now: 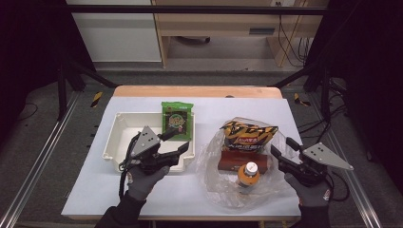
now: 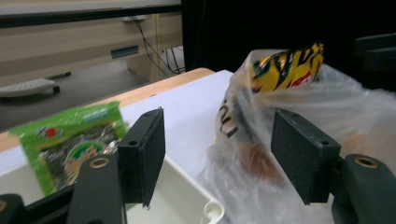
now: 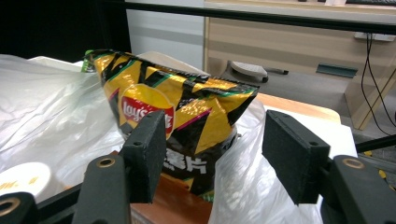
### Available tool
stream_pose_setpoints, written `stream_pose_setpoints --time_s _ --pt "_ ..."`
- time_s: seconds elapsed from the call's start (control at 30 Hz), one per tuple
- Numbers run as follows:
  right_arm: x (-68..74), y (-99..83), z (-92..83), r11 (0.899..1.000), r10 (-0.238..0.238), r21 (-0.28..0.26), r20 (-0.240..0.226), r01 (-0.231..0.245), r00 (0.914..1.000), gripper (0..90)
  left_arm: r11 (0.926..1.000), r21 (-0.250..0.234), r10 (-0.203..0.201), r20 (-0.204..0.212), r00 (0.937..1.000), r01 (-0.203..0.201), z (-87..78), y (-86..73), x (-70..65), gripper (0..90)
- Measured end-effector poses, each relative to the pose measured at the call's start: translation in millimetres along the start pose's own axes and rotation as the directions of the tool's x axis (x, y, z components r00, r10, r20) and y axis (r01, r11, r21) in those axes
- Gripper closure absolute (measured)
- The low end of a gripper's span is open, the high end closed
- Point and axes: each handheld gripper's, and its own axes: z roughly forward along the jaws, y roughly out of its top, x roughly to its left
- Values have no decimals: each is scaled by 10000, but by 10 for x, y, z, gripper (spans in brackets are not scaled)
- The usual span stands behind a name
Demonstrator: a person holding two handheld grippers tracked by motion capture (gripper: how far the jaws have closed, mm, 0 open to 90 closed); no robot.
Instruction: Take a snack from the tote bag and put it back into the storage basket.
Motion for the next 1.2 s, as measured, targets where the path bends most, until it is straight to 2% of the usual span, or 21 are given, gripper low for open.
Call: stream_pose_setpoints --time_s 0.1,0.17,0.2,0.23,0.27,0.37,0.4,0.43,0.47,0.5,0.53,0.57,0.67,0.77,0.8,0.83,0.87,0.97,1.0,1.1,1.2 --pt "-20 18 49 10000 18 37 31 -18 10000 389 9998 -168 144 213 9997 -140 82 142 -111 359" --pt "-33 20 97 10000 60 50 38 -60 10000 388 9990 -218 394 493 9980 -384 162 262 -221 394" --pt "-33 20 97 10000 60 50 38 -60 10000 388 9990 -218 394 493 9980 -384 162 262 -221 403" --pt "-43 16 119 10000 65 58 82 -65 9999 397 9981 -231 581 636 9963 -567 228 342 -308 425" --pt "-43 16 119 10000 65 58 82 -65 9999 397 9981 -231 581 636 9963 -567 228 342 -308 451" --pt "-62 14 137 9999 95 77 199 -96 9998 463 9955 -173 940 960 9909 -928 368 450 -469 520" --pt "-62 14 137 9999 95 77 199 -96 9998 463 9955 -173 940 960 9909 -928 368 450 -469 551" --pt "-77 19 132 9999 122 70 250 -124 9996 527 9945 -78 1049 1087 9885 -1047 457 469 -531 575" --pt "-77 19 132 9999 122 70 250 -124 9996 527 9945 -78 1049 1087 9885 -1047 457 469 -531 599" --pt "-98 24 131 9999 148 36 323 -149 9994 595 9929 221 1138 1186 9864 -1172 553 458 -567 624" --pt "-107 25 131 9998 172 53 340 -174 9993 619 9929 221 1138 1186 9864 -1172 553 458 -567 645" --pt "-118 22 139 9999 158 25 350 -159 9993 642 9897 550 1251 1191 9850 -1323 649 415 -585 666" --pt "-146 11 159 9997 175 173 436 -182 9989 687 9857 919 1300 1188 9844 -1412 737 348 -579 701" --pt "-220 -46 224 9988 133 466 629 -163 9979 722 9800 1499 1157 1041 9878 -1306 874 185 -522 739" --pt "-220 -46 224 9988 133 466 629 -163 9979 722 9800 1499 1157 1041 9878 -1306 874 185 -522 741" --pt "-274 -99 257 9975 213 652 668 -257 9975 731 9762 1770 1089 1011 9889 -1255 936 104 -492 746" --pt "-274 -99 257 9975 213 652 668 -257 9975 731 9762 1770 1089 1011 9889 -1255 936 104 -492 746" --pt "-328 -173 295 9956 432 800 631 -482 9971 734 9683 2236 962 781 9923 -1115 1051 -59 -440 747" --pt "-328 -173 295 9956 432 800 631 -482 9971 734 9683 2236 962 781 9923 -1115 1051 -59 -440 747" --pt "-283 -145 285 9983 231 534 425 -253 9988 735 9590 2687 768 587 9953 -899 1150 -215 -395 748" --pt "-249 -147 313 9977 114 670 342 -137 9993 740 9537 2890 736 452 9963 -836 1192 -283 -377 749"
